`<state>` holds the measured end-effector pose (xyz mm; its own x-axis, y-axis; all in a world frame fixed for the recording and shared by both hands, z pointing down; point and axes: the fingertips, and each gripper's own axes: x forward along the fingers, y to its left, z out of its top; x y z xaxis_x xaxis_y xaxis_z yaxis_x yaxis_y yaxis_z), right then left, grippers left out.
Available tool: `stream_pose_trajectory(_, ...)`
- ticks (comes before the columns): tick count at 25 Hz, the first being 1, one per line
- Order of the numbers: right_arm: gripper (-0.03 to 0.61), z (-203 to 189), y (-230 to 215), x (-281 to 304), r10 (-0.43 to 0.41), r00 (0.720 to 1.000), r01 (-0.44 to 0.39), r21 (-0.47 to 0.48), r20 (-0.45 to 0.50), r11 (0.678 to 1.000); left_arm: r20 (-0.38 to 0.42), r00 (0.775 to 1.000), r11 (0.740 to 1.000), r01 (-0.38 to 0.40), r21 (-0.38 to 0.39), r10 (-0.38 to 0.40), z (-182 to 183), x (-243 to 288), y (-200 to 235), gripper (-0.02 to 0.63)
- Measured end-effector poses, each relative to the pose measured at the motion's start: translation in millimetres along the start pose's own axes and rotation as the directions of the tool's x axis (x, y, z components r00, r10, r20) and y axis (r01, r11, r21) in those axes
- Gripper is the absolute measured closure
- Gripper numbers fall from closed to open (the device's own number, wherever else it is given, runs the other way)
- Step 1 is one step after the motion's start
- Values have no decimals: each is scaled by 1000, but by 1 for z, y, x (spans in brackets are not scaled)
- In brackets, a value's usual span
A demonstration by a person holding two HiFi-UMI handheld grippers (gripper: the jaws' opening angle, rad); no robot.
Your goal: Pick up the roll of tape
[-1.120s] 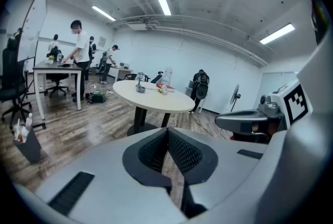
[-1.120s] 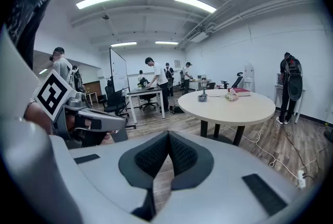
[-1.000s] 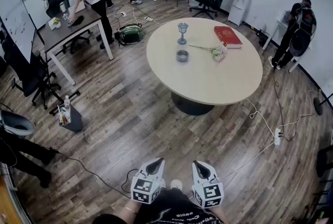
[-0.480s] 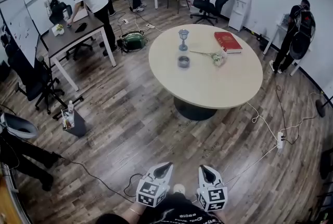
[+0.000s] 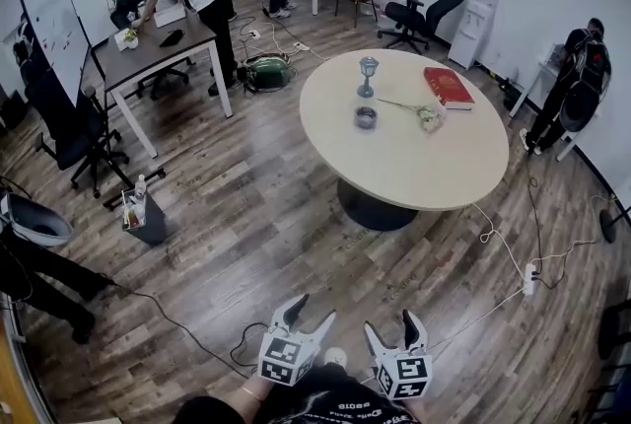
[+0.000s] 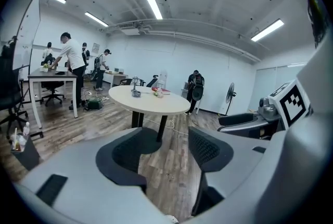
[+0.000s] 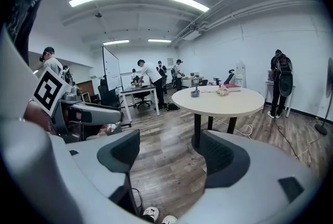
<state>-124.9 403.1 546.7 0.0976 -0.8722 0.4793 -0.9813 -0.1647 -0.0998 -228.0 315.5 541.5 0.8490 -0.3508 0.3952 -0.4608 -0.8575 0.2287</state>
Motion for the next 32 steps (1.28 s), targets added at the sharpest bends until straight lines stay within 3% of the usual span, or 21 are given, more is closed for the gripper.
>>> stream_pose_trajectory(4, 202, 1, 7, 4, -4, 1000, 4, 19, 3, 1000, -37, 998, 999, 48, -11, -49, -7, -2, -1, 288)
stream_pose_trajectory(7, 201, -1, 11, 6, -19, 1000, 19, 13, -11, 1000, -76, 994, 996, 84, 1, -84, -15, -3, -5, 287)
stream_pose_trajectory(16, 201, -16, 26, 11, -18, 999, 19, 30, -34, 999, -70, 988, 990, 134, -48, -137, -19, -17, 3, 287)
stream_pose_trajectory(25, 202, -16, 23, 40, 29, 999, -27, 56, -36, 998, -66, 993, 992, 89, -91, -95, -16, -4, 17, 287)
stream_pose_trajectory(32, 202, 18, -4, 91, 115, 993, -115, -11, -39, 993, -55, 998, 994, -44, -98, 39, 7, 40, 39, 288)
